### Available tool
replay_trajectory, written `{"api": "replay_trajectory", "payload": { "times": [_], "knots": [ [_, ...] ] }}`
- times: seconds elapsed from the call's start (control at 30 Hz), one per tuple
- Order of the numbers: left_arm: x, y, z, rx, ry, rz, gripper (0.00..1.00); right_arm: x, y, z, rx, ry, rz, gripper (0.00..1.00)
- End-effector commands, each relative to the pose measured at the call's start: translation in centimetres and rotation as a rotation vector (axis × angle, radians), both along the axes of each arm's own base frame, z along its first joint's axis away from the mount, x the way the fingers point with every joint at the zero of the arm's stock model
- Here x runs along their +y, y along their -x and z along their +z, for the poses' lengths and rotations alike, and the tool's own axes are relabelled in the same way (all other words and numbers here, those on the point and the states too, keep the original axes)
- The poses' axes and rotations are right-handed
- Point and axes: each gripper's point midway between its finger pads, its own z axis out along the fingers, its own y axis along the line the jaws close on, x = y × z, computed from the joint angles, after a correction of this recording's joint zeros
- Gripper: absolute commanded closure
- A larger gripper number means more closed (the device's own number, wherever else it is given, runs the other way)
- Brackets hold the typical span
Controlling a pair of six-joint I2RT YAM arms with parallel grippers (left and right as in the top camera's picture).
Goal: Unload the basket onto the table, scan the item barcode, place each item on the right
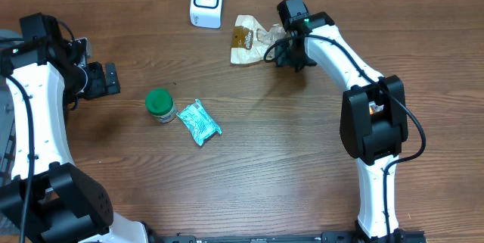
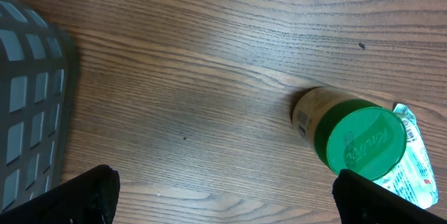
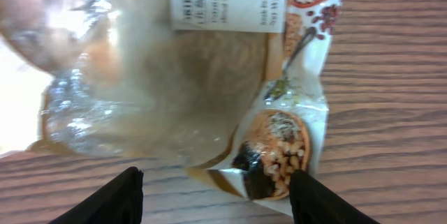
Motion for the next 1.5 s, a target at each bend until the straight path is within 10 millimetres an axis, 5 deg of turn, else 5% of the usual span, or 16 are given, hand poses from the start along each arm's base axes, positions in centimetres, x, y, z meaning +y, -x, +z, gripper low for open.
{"api": "replay_trajectory", "payload": {
  "times": [0.0,0.1,0.2,0.33,0.43,0.67,0.9,1.1,1.37,1.47],
  "knots": [
    [-0.3,-0.1,0.1,-0.005,0.007,-0.002,0.00,3.2,-1.0,4.2,-0.042,-0.172,0.042,0.36],
    [-0.3,-0.1,0.1,-0.005,0.007,-0.002,0.00,5.9,-1.7,6.9,-0.089,-0.315,0.048,0.37],
    [-0.3,-0.1,0.1,-0.005,0.007,-0.002,0.00,6.7,-3.3,7.0,-0.166,-0.314,0.054,0.40],
    [-0.3,-0.1,0.1,-0.005,0.007,-0.002,0.00,7.1,-6.5,4.4,-0.286,-0.244,0.013,0.39],
    [-0.3,-0.1,0.1,-0.005,0.007,-0.002,0.00,7.4,-8.7,1.4,-0.352,-0.208,-0.002,0.30],
    [-0.3,-0.1,0.1,-0.005,0.007,-0.002,0.00,7.8,-9.2,-0.8,-0.349,-0.213,0.006,0.28],
    [-0.3,-0.1,0.1,-0.005,0.007,-0.002,0.00,11.8,-4.2,-0.9,-0.175,-0.303,0.320,0.37],
    [-0.3,-0.1,0.1,-0.005,0.007,-0.002,0.00,11.6,1.4,0.9,-0.003,-0.267,0.419,0.30],
    [-0.3,-0.1,0.1,-0.005,0.007,-0.002,0.00,8.0,5.9,10.5,0.063,-0.279,0.287,0.25],
    [-0.3,-0.1,0.1,-0.005,0.007,-0.002,0.00,6.0,8.2,12.5,0.125,-0.284,0.175,0.25]
  ]
}}
